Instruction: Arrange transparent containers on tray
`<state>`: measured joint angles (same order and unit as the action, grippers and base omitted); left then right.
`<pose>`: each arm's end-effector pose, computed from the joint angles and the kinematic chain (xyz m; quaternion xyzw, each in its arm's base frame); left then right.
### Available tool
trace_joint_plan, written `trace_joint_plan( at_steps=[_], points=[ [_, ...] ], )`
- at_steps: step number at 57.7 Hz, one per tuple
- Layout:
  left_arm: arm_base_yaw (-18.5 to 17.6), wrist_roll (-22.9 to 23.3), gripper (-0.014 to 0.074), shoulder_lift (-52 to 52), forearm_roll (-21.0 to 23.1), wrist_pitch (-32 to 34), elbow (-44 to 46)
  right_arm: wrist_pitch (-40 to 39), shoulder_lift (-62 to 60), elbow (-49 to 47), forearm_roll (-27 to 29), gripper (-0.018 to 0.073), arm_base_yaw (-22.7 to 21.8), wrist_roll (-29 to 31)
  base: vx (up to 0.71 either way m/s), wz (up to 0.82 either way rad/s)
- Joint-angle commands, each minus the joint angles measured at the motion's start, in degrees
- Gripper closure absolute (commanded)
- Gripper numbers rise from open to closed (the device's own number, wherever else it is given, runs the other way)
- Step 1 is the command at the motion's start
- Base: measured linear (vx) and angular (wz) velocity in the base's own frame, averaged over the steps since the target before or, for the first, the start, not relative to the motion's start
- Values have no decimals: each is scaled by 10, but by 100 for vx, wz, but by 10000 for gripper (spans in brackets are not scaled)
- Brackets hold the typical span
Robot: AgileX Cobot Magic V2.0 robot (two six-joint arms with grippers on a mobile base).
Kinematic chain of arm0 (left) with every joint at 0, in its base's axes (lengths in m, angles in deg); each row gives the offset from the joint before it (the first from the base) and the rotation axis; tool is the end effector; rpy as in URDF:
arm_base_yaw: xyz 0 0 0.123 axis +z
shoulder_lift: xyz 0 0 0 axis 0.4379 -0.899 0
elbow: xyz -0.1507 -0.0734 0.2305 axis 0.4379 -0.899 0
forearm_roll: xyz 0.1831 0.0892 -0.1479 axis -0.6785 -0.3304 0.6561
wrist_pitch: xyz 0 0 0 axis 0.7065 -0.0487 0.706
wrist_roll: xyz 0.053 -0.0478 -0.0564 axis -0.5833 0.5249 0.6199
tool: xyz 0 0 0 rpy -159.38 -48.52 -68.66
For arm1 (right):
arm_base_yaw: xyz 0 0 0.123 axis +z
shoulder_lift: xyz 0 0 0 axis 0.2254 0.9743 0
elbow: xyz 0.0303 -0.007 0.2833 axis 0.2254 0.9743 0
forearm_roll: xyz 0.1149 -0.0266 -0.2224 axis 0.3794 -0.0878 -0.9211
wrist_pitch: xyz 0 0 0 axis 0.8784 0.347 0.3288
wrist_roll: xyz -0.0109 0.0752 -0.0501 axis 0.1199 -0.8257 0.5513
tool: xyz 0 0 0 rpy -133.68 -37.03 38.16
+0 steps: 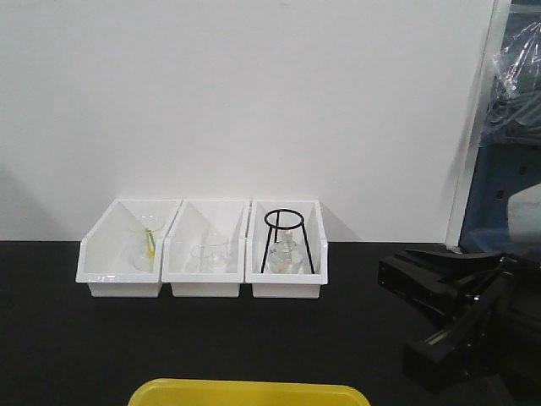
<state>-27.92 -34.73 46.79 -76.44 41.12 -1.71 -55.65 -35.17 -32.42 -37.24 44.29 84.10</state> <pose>0.0563 0.0001 0.1893 -0.0274 0.7412 -0.0332 0.6699 0.1695 0.1103 0.3806 -0.2094 0.7379 0.2134 0.6050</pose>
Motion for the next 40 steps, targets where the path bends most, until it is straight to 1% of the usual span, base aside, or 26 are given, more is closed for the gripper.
trace_joint_plan(
  at_steps=[1,4,8,11,13,16,20,26,30,33,40],
  points=[
    [1,2,603,8,1,51,-21,-39,-16,-17,-13,572,-6,12,0,0],
    [1,2,603,8,1,51,-21,-30,-31,-9,-45,572,-18,5,0,0],
    [1,2,603,8,1,51,-21,-19,-64,20,-83,572,-50,-36,0,0],
    [1,2,603,8,1,51,-21,-9,-103,52,-112,572,-85,-81,0,0],
    [1,2,603,8,1,51,-21,-2,-130,78,-141,572,-109,-101,0,0],
    [1,2,603,8,1,51,-21,4,-172,125,-196,572,-143,-120,0,0],
    [1,2,603,8,1,51,-21,5,-244,187,-251,572,-193,-153,0,0],
    [1,2,603,8,1,51,-21,7,-344,275,-311,572,-252,-214,0,0],
    [1,2,603,8,1,51,-21,13,-405,328,-343,572,-277,-248,0,0],
    [1,2,603,8,1,51,-21,14,-443,362,-357,572,-287,-263,0,0],
    [1,2,603,8,1,51,-21,13,-525,439,-357,572,-288,-270,0,0]
  ],
)
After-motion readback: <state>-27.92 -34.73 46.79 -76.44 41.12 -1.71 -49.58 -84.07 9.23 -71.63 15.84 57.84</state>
